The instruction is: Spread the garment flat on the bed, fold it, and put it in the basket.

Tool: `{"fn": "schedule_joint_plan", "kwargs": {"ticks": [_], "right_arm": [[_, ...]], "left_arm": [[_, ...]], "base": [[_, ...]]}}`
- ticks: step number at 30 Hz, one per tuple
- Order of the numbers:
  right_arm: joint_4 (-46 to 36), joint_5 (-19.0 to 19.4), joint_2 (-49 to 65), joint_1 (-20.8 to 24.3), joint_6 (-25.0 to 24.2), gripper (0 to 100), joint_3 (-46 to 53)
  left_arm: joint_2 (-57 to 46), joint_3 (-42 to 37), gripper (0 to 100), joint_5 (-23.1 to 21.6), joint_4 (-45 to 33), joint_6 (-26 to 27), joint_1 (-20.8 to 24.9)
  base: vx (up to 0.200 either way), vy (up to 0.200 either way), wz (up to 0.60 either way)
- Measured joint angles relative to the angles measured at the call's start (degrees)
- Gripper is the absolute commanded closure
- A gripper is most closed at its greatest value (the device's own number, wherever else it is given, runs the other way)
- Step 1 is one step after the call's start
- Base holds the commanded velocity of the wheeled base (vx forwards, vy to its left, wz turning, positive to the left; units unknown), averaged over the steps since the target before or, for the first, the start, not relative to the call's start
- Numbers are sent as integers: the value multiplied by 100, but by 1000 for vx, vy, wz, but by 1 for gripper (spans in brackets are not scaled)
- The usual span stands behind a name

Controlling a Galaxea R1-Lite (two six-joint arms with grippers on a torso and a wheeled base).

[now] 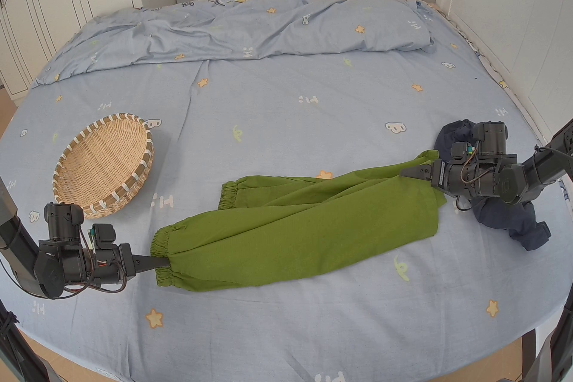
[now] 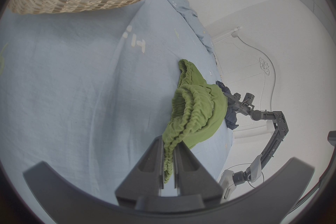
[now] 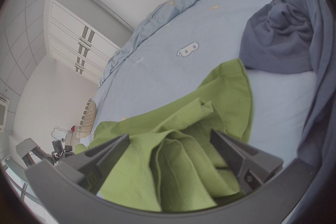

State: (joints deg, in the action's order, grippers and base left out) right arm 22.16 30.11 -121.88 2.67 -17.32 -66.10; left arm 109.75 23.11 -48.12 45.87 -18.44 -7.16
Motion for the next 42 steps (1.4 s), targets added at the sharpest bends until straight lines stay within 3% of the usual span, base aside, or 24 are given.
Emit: {"fn": "schedule_joint_plan", "kwargs": {"ticks": [8, 18, 23, 29, 42], "right_arm": [[-30, 93, 717, -256, -20, 0, 334], [-18, 1187, 1885, -762, -224, 0, 1431], [-9, 1535, 2103, -857, 116, 0, 2233], [13, 1902, 1863, -873, 852, 0, 2801], [1215, 2183, 851, -705, 879, 0, 2800]], "left_arm": [[11, -11, 100, -2, -2, 2, 20], [11, -21, 100, -2, 0, 2, 30], [11, -7, 100, -2, -2, -2, 22], [11, 4, 100, -5, -2, -90, 13], [11, 10, 100, -5, 7, -123, -12]], "base": [[0, 0, 0], [0, 0, 0], [0, 0, 0], [0, 0, 0], [0, 0, 0]]}}
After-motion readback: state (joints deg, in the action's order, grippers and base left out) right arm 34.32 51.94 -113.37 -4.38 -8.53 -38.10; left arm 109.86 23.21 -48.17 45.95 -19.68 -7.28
